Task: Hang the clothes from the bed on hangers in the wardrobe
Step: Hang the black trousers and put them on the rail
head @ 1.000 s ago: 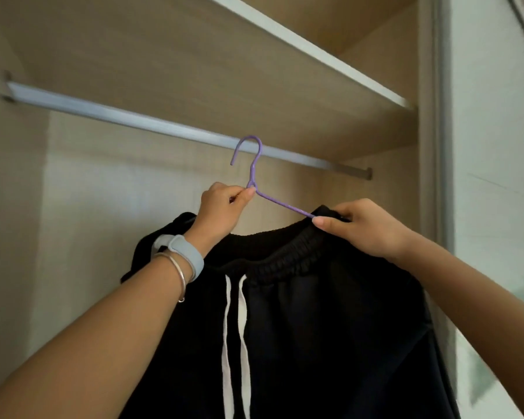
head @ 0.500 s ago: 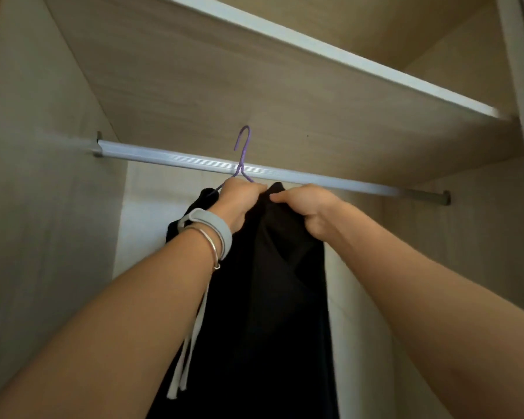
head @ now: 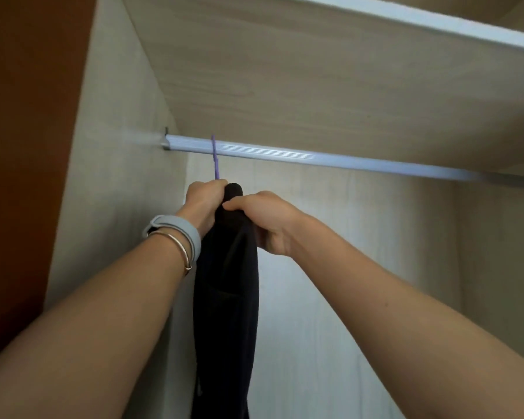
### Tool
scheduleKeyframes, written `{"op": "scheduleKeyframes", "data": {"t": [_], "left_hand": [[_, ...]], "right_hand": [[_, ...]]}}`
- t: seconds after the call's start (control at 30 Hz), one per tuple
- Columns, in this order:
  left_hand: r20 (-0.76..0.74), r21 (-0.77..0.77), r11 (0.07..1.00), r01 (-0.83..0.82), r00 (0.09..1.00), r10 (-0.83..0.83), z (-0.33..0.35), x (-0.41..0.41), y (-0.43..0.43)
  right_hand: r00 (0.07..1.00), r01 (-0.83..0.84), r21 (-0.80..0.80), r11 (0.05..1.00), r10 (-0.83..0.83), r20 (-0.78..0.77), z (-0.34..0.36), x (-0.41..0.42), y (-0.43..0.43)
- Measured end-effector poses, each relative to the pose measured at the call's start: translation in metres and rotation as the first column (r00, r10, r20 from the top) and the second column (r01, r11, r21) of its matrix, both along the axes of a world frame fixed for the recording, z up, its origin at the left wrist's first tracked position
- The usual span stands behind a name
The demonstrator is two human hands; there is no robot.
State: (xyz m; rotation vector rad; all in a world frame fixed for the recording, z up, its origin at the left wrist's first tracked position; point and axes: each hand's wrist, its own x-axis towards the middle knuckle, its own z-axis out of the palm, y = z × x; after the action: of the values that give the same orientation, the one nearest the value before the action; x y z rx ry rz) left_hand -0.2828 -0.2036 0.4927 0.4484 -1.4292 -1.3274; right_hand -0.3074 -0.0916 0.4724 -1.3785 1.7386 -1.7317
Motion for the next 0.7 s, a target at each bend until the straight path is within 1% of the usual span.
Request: {"op": "scheduleKeyframes", "data": {"t": [0.13, 0.2, 0.27, 0.33, 0.37, 0.4, 0.47, 0.5, 0.53, 0.57, 0.6, 0.63, 0.7], "left_hand": [[0.132, -0.03, 0.999, -0.045, 0.99, 0.048, -0.008, 0.027, -0.01], [0.16, -0.044, 0.998, -0.055, 0.985, 0.062, -0.008, 0.041, -0.007], [0.086, -0.019, 0.999, -0.032, 0.996, 0.033, -0.013, 0.054, 0.003], [-0.062, -0.003, 1.0, 0.003, 0.998, -0.003, -0.024, 0.066, 0.025], [-0.124, -0.021, 1.0, -0.015, 0.992, 0.012, -0.035, 0.071, 0.037], [-0.152, -0.07, 0.996, -0.049, 0.988, 0.038, -0.051, 0.075, 0.049], [-0.133, -0.261, 0.951, -0.167, 0.982, 0.135, -0.098, 0.082, 0.071], [-0.086, -0.349, 0.914, -0.206, 0.978, 0.188, -0.128, 0.086, 0.082], [-0.018, -0.401, 0.888, -0.223, 0.972, 0.236, -0.162, 0.089, 0.091], [0.082, -0.416, 0.88, -0.23, 0.954, 0.288, -0.195, 0.091, 0.096], [0.195, -0.379, 0.894, -0.239, 0.924, 0.329, -0.228, 0.091, 0.1], [0.308, -0.302, 0.921, -0.246, 0.889, 0.338, -0.259, 0.091, 0.104], [0.501, -0.144, 0.956, -0.257, 0.814, 0.294, -0.319, 0.089, 0.103]], "right_hand": [[0.994, -0.09, -0.054, 0.994, 0.094, 0.064, -0.009, 0.017, -0.015], [0.983, -0.146, -0.09, 0.985, 0.155, 0.1, -0.012, 0.024, -0.021], [0.97, -0.188, -0.104, 0.977, 0.201, 0.136, -0.015, 0.029, -0.027], [0.964, -0.197, -0.119, 0.973, 0.214, 0.158, -0.019, 0.032, -0.031], [0.961, -0.199, -0.131, 0.971, 0.219, 0.168, -0.023, 0.033, -0.032], [0.958, -0.203, -0.142, 0.969, 0.226, 0.177, -0.026, 0.033, -0.032], [0.947, -0.219, -0.161, 0.962, 0.249, 0.203, -0.033, 0.032, -0.028], [0.945, -0.225, -0.161, 0.961, 0.255, 0.204, -0.037, 0.03, -0.025], [0.945, -0.233, -0.156, 0.96, 0.261, 0.197, -0.04, 0.028, -0.023], [0.945, -0.242, -0.151, 0.958, 0.269, 0.188, -0.043, 0.028, -0.019], [0.947, -0.248, -0.143, 0.958, 0.27, 0.172, -0.045, 0.027, -0.016], [0.95, -0.25, -0.138, 0.958, 0.27, 0.156, -0.048, 0.026, -0.013], [0.962, -0.241, -0.136, 0.961, 0.255, 0.095, -0.053, 0.023, -0.007]]}}
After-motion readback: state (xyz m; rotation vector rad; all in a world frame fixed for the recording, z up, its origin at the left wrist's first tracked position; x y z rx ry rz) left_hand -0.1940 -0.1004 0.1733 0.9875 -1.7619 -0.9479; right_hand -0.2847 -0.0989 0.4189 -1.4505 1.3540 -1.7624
